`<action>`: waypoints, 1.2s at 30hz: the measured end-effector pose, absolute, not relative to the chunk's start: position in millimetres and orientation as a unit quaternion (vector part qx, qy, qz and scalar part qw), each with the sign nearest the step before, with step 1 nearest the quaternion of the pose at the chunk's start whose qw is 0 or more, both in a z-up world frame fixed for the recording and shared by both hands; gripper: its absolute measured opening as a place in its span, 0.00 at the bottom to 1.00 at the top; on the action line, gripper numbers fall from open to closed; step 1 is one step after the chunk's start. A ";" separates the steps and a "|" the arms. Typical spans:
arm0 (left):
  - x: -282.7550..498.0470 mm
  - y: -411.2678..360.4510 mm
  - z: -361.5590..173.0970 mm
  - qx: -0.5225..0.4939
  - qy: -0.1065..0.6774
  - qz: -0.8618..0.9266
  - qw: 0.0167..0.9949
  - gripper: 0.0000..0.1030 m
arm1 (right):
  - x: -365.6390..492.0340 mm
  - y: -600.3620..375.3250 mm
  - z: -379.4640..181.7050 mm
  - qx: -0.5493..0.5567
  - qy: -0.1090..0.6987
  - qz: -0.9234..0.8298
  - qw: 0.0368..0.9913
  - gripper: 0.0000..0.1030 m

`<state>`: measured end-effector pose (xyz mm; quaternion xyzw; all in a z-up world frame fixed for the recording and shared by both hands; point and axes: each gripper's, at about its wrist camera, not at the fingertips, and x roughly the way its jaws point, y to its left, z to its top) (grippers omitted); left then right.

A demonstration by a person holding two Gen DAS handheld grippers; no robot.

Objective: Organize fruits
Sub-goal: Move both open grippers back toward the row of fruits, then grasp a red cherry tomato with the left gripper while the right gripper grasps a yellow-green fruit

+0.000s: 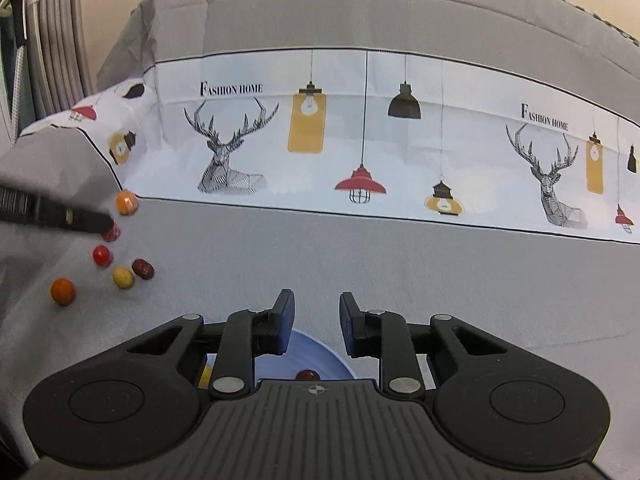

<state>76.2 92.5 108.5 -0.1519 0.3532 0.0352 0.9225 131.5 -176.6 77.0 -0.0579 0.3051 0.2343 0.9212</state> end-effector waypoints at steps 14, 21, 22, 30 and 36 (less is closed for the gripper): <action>102.5 226.6 57.7 -0.307 0.386 0.184 0.850 0.14 | 125.6 -151.1 79.5 -0.048 0.309 0.286 0.906 0.25; 109.2 251.7 40.1 -0.359 0.395 0.202 0.821 0.26 | 123.5 -115.8 83.5 -0.017 0.321 0.346 0.882 0.26; 111.2 254.5 37.8 -0.363 0.398 0.206 0.817 0.33 | 122.5 -109.4 83.2 -0.018 0.322 0.353 0.878 0.26; 120.5 264.8 12.1 -0.355 0.429 0.212 0.803 0.47 | 122.3 -45.5 70.5 -0.045 0.334 0.409 0.848 0.26; 127.1 263.2 8.0 -0.347 0.434 0.207 0.805 0.47 | 136.1 -1.4 49.9 -0.057 0.349 0.418 0.837 0.28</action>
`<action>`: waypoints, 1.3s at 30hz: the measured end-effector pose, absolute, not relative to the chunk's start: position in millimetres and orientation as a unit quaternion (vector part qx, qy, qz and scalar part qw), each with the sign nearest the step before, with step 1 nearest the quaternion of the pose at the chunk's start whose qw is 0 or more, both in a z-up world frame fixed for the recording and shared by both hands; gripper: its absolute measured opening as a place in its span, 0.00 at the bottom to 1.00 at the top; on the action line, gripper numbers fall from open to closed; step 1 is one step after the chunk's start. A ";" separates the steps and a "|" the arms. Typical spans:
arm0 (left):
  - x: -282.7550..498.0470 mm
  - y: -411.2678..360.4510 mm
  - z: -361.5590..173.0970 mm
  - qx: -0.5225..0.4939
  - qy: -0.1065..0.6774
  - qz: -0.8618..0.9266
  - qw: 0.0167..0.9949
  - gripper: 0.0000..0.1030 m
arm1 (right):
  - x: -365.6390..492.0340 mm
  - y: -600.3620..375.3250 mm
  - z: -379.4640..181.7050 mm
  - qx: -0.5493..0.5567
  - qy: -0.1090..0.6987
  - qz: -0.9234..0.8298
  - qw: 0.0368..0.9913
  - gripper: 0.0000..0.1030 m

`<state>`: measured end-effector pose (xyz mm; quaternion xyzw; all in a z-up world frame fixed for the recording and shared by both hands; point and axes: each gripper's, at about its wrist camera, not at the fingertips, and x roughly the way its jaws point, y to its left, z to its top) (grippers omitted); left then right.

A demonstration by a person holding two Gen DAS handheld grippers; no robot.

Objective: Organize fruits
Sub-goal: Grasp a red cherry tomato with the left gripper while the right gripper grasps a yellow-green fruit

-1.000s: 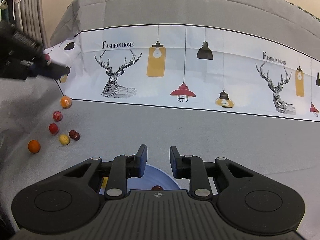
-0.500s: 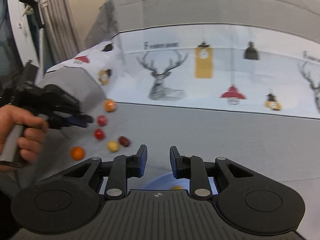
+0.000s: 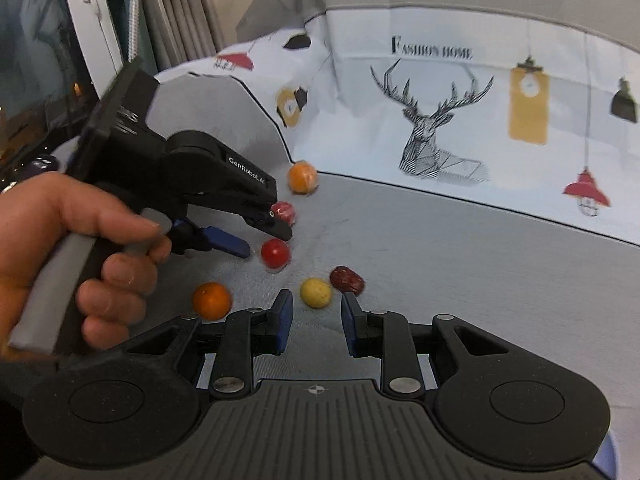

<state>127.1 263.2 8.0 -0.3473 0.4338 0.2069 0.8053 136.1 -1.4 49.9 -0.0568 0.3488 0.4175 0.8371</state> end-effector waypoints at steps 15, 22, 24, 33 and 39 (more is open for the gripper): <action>141.2 254.8 -3.9 -0.322 0.454 0.195 0.808 0.46 | 166.4 54.6 5.8 -0.089 0.367 0.416 0.827 0.37; 145.2 250.1 -4.8 -0.295 0.462 0.196 0.813 0.35 | 165.9 60.8 1.4 -0.104 0.362 0.421 0.825 0.36; 146.1 248.8 -5.3 -0.293 0.464 0.192 0.813 0.31 | 165.8 60.2 2.8 -0.106 0.360 0.421 0.826 0.28; 143.4 242.5 4.5 -0.294 0.459 0.184 0.818 0.30 | 159.9 49.0 18.5 -0.099 0.342 0.430 0.830 0.08; 132.4 240.5 15.6 -0.305 0.448 0.189 0.819 0.30 | 147.9 34.7 28.9 -0.085 0.335 0.434 0.832 0.08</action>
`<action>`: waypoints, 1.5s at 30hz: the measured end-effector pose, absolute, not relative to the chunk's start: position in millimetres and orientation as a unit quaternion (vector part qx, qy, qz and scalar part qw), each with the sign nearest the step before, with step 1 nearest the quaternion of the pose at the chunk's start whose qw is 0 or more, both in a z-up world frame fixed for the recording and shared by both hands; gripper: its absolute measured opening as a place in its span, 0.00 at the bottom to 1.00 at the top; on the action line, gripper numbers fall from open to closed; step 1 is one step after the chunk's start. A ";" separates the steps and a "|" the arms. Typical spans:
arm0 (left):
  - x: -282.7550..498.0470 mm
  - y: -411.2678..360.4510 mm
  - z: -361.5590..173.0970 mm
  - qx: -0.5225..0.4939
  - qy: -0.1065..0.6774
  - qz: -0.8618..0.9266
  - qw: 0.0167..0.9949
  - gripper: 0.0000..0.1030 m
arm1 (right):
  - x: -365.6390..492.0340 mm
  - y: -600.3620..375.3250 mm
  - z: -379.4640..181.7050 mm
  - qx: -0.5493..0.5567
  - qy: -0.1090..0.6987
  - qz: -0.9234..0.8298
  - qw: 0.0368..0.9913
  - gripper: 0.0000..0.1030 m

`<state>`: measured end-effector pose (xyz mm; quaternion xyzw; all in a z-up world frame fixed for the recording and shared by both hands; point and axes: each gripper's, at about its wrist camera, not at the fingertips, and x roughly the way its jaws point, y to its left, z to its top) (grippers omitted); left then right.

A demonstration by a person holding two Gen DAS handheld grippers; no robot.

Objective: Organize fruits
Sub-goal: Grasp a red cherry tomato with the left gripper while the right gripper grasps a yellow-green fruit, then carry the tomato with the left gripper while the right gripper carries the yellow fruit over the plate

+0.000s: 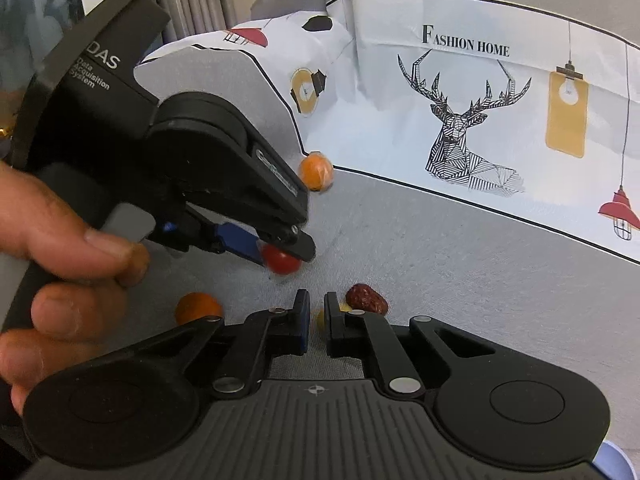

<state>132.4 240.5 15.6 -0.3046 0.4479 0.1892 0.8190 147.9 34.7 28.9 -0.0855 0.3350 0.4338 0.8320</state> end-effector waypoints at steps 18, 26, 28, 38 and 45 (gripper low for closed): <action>129.3 248.8 18.3 -0.316 0.441 0.203 0.815 0.30 | 152.4 67.5 4.5 -0.131 0.348 0.418 0.829 0.46; 130.3 246.5 21.7 -0.317 0.436 0.197 0.819 0.30 | 148.1 70.9 4.5 -0.136 0.351 0.426 0.823 0.27; 129.5 244.7 23.9 -0.317 0.432 0.193 0.822 0.30 | 144.7 69.5 10.1 -0.136 0.342 0.429 0.825 0.27; 117.8 234.6 46.2 -0.289 0.399 0.209 0.845 0.30 | 135.6 3.7 77.6 -0.087 0.306 0.413 0.853 0.28; 106.3 205.4 77.0 -0.214 0.367 0.211 0.880 0.31 | 113.3 -89.4 116.5 -0.053 0.273 0.355 0.892 0.28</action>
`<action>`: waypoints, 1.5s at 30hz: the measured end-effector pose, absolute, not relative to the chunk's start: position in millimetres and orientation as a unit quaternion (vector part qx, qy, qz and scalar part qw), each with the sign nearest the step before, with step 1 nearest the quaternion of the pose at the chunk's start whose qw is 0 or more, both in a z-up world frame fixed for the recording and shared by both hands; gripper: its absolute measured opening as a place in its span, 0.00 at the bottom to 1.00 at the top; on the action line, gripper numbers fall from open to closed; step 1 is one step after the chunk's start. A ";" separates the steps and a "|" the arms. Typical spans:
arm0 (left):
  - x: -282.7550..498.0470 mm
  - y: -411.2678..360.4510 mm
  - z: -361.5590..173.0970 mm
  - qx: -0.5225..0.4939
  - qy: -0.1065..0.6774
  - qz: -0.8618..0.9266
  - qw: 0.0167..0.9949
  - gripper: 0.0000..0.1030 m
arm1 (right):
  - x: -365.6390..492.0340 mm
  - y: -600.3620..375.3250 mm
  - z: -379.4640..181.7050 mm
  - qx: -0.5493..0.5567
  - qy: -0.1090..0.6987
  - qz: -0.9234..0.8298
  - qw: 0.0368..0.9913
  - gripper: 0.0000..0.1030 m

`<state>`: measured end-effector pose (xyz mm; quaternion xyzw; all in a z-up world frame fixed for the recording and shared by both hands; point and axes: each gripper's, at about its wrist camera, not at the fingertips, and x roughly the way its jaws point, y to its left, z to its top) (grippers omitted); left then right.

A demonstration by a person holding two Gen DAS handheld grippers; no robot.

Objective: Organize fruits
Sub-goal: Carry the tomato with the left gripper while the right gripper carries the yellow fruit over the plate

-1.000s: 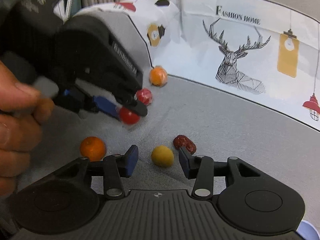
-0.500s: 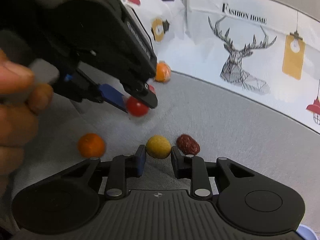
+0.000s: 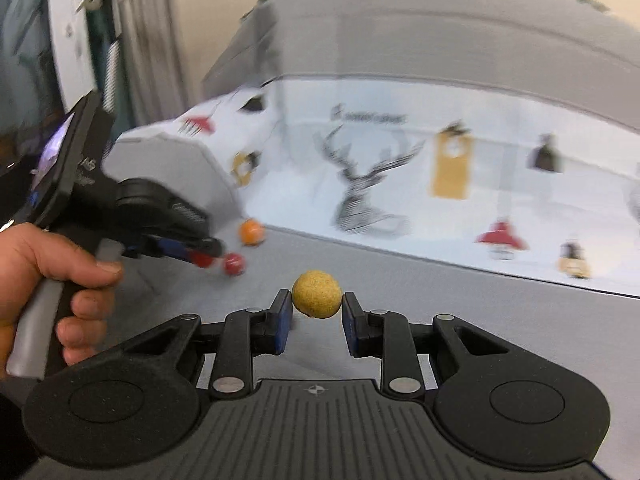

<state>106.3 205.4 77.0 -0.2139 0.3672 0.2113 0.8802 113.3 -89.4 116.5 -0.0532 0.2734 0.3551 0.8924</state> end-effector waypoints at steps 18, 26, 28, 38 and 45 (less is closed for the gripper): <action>46.8 49.1 103.8 -0.086 0.337 0.070 0.935 0.31 | 82.9 -200.4 94.4 -0.052 0.233 0.224 0.945 0.27; 56.1 59.4 62.9 -0.105 0.386 0.034 0.916 0.31 | 96.3 -213.7 84.8 -0.053 0.245 0.207 0.946 0.28; 60.7 61.9 56.4 -0.111 0.401 0.035 0.909 0.30 | 99.0 -215.6 84.2 -0.049 0.245 0.206 0.946 0.28; 63.9 52.7 55.0 -0.096 0.402 0.030 0.910 0.31 | 101.5 -204.9 79.3 -0.064 0.252 0.223 0.939 0.28; 66.7 50.7 47.9 -0.088 0.414 0.028 0.906 0.31 | 100.4 -197.5 77.7 -0.079 0.254 0.230 0.936 0.28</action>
